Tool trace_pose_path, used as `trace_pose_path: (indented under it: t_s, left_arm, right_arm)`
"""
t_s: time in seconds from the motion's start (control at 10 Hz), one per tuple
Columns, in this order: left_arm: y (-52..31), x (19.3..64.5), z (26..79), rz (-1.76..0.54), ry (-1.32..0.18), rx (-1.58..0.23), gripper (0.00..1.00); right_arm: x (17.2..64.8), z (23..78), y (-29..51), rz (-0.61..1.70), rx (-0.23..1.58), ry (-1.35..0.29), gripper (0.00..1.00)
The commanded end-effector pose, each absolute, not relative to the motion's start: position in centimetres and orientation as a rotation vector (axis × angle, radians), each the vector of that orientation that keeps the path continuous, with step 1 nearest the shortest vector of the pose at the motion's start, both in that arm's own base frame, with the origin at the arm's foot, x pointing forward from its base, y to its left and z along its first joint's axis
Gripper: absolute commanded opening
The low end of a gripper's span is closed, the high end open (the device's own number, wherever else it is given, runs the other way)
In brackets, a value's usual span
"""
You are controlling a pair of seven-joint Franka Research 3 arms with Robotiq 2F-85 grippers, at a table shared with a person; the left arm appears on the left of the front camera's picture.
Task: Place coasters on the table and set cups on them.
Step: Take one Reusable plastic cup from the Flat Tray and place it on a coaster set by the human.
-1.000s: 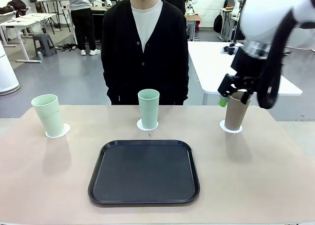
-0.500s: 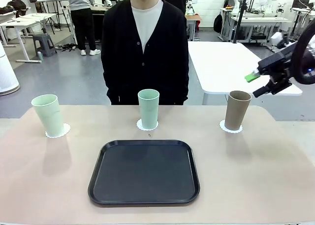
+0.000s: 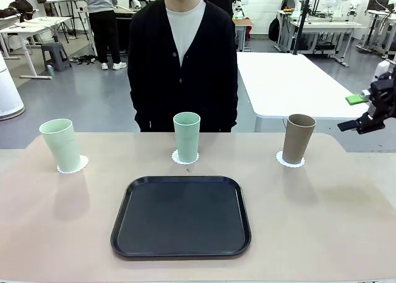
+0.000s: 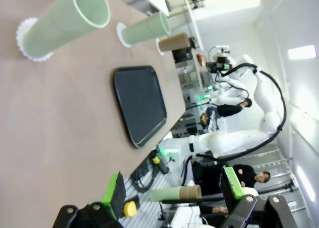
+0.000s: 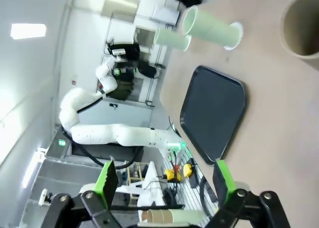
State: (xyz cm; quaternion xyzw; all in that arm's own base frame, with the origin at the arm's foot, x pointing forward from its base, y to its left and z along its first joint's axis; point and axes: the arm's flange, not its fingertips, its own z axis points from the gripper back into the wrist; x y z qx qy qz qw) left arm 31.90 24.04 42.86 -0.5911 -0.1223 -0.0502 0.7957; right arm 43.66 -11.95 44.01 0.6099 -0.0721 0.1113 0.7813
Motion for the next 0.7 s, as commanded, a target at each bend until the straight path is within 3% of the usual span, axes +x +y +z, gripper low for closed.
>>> trace_pose_path:
  t_s: [0.0,0.4,0.6]
  left_arm:
    - [24.0,31.7,43.0,-0.114,-0.276,-1.278,1.00]
    - [24.0,31.7,43.0,-0.114,-0.276,-1.278,1.00]
    - [24.0,31.7,43.0,-0.114,-0.276,-1.278,1.00]
  right_arm:
    - [42.7,43.0,-13.2,0.186,1.347,-0.205,1.00]
    - [39.3,42.7,-15.3,0.110,1.326,-0.245,1.00]
    - [40.9,42.3,-15.8,0.133,1.338,-0.205,1.00]
